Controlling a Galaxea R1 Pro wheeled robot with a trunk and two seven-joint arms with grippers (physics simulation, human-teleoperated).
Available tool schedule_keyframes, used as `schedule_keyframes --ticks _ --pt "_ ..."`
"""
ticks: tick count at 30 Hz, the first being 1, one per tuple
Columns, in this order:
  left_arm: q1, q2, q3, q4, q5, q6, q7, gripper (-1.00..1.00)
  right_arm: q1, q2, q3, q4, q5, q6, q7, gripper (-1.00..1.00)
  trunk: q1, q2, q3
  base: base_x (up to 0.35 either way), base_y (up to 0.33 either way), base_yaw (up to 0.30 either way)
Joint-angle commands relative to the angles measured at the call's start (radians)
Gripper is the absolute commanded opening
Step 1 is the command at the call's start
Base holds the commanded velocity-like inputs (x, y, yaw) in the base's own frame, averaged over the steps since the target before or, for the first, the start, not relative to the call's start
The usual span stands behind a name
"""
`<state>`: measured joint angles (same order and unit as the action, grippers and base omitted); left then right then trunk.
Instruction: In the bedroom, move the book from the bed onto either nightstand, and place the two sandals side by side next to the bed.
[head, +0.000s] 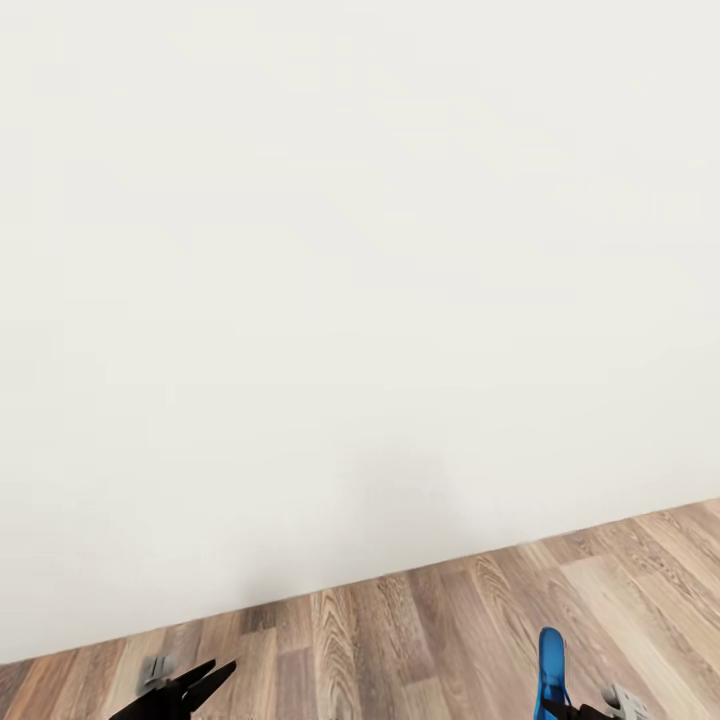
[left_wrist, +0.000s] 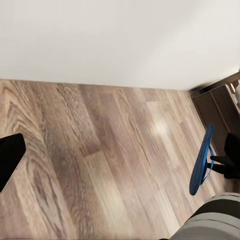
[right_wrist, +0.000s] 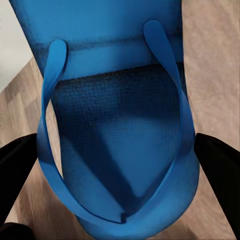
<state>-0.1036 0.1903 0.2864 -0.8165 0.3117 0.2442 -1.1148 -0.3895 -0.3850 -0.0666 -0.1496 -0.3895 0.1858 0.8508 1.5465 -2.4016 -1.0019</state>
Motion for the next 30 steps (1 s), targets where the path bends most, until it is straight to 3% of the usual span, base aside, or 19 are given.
schedule_keyframes --ticks 1,30 --pt "-0.001 0.0 0.0 0.0 0.004 0.01 -0.003 1.0 0.0 0.0 -0.007 -0.001 -0.002 0.011 0.004 -1.0 0.0 0.0 -0.001 0.0 0.0 0.275" --pt "-0.001 0.0 0.0 0.0 0.004 0.01 -0.003 1.0 0.0 0.0 -0.007 -0.001 -0.002 0.011 0.004 -1.0 0.0 0.0 -0.014 0.0 0.0 0.275"
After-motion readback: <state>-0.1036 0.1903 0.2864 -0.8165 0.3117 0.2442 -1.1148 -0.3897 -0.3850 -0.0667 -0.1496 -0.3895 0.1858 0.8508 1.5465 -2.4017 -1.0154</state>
